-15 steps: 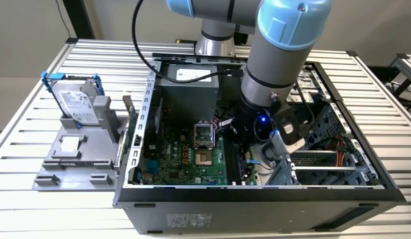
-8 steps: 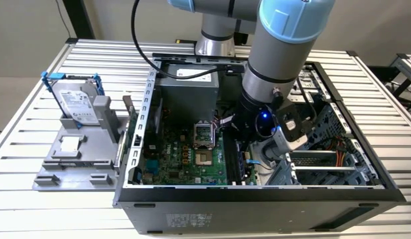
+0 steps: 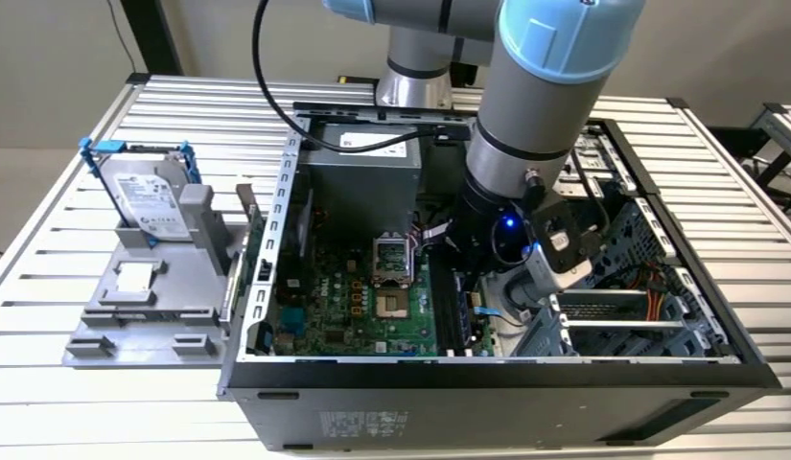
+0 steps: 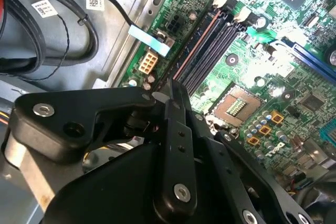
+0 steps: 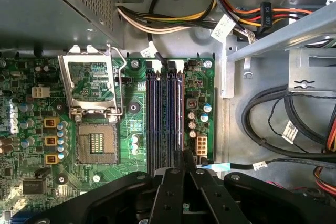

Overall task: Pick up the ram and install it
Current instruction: 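Insert the ram into the slot, then press down the ram until it locks into place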

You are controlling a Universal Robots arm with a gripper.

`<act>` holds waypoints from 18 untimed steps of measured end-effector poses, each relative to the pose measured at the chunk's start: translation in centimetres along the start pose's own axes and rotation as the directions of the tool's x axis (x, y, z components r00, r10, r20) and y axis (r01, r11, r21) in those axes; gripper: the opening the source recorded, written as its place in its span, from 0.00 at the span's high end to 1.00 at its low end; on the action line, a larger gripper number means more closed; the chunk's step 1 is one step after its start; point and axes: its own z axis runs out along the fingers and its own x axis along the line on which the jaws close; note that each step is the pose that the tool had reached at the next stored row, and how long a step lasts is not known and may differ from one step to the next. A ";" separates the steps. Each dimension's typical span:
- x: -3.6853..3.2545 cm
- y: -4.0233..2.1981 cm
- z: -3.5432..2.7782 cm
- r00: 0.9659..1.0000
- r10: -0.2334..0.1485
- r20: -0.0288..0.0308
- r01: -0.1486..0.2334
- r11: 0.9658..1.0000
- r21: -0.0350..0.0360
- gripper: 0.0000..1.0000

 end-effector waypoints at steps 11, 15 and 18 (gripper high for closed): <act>0.01 -0.01 -0.01 0.994 -0.110 -0.002 0.110 0.994 -0.001 1.00; 0.01 -0.01 -0.01 0.985 -0.171 -0.003 0.171 0.985 -0.003 1.00; 0.01 -0.01 -0.01 0.975 -0.221 -0.004 0.221 0.975 -0.003 1.00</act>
